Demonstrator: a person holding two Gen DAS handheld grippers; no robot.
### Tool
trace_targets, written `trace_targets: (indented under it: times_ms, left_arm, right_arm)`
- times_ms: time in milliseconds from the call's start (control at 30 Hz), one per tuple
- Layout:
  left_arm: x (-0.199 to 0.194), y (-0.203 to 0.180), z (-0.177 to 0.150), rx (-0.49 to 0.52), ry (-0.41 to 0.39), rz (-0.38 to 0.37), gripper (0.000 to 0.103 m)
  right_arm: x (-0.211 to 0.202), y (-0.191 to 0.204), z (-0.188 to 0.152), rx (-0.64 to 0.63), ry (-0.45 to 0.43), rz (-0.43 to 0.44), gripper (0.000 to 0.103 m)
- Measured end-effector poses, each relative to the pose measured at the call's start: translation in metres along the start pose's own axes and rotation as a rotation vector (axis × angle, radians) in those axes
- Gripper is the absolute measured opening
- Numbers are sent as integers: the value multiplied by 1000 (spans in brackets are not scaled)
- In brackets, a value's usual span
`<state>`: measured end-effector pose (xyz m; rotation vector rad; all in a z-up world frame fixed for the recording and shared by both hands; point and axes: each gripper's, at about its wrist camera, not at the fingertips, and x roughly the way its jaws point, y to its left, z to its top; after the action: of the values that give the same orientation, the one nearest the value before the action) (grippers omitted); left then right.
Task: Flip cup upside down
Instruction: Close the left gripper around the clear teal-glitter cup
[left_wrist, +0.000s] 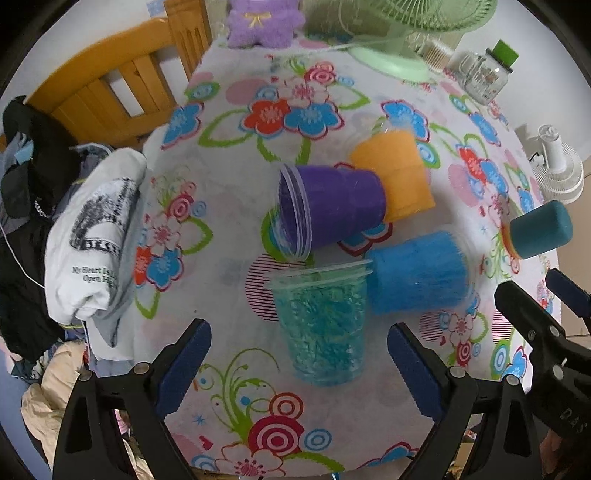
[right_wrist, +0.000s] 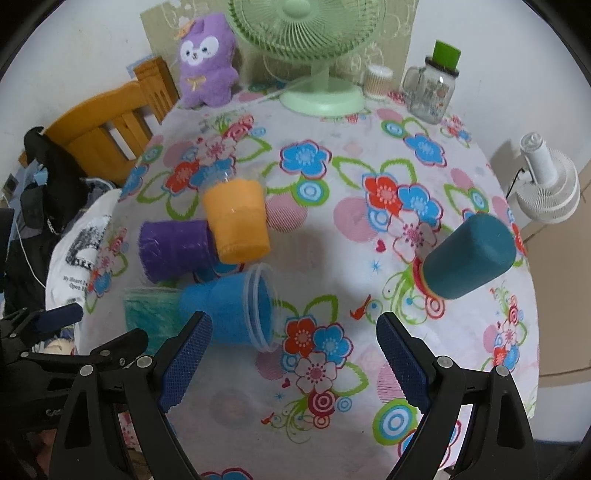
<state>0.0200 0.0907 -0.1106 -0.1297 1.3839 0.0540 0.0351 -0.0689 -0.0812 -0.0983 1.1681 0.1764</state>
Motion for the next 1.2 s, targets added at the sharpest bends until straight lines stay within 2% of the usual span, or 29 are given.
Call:
trace_targets:
  times_ms: [200,300,433,567,900,1200]
  left_arm:
    - [25,-4,4,18,40,-17,92]
    - [36,-5,6,18,62,-28,85]
    - [41,-5,5,10,68,-48,67]
    - [41,-7,4,10,57,-50,66]
    - [30,-8,-8,-69,53,-47,65]
    - [34,2,-20,-217,45,-40,65]
  right_arm:
    - [25,-1,-4,7,53,-13,92]
    - [32,-2,-4,6,66,-21,92]
    - [40,-3,-3,2,78,-24,92]
    - [45,-2,-2,-10,90,-22,92]
    - [41,2,4,-73,84,4,92]
    - [40,8,3,-152,72,52,92]
